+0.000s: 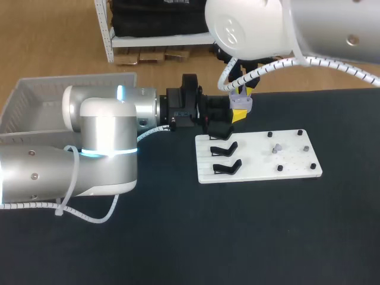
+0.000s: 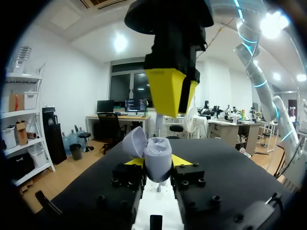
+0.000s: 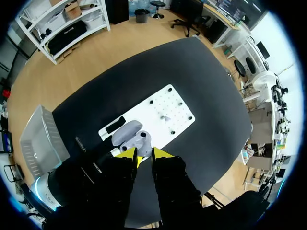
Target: Pick up each earbud case from the left stands, insert the matching earbuds, close the lid, and place the case in the box.
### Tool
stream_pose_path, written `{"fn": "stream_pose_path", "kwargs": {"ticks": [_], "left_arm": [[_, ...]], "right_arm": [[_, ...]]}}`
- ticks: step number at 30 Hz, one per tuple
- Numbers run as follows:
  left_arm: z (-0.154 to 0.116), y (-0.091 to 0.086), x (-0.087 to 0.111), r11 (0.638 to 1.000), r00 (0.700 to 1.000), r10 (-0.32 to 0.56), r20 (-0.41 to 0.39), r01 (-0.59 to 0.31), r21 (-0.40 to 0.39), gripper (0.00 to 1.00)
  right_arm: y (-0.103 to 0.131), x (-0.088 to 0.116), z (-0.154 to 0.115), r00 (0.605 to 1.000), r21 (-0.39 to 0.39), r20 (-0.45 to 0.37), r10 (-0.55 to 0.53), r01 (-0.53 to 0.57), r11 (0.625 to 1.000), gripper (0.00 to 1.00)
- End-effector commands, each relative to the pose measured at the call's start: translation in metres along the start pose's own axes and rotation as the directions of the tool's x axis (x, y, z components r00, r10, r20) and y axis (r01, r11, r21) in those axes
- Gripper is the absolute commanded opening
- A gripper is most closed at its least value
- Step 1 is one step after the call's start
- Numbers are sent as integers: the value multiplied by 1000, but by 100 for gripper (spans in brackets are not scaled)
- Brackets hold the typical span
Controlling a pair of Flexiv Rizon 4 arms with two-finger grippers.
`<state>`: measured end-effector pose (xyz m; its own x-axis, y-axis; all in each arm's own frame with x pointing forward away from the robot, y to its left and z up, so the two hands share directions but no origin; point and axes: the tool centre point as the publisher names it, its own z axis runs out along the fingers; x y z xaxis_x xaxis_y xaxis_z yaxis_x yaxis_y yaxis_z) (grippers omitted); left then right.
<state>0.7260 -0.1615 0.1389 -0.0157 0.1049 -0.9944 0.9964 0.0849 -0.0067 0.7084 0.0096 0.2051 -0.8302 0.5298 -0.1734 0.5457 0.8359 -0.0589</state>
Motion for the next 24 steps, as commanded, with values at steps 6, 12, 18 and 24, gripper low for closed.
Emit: {"fn": "stream_pose_path", "kwargs": {"ticks": [6,12,18,24], "left_arm": [[0,-1,2,1000,1000,4,8,-4,-5,0],[0,-1,2,1000,1000,4,8,-4,-5,0],[0,-1,2,1000,1000,4,8,-4,-5,0],[0,-1,2,1000,1000,4,8,-4,-5,0]], "right_arm": [[1,-2,12,1000,4,-6,6,-6,1000,0],[4,-3,12,1000,2,-6,7,-7,1000,0],[6,-3,15,1000,7,-12,5,-5,1000,0],[4,-3,17,1000,12,-12,8,-8,1000,0]]}}
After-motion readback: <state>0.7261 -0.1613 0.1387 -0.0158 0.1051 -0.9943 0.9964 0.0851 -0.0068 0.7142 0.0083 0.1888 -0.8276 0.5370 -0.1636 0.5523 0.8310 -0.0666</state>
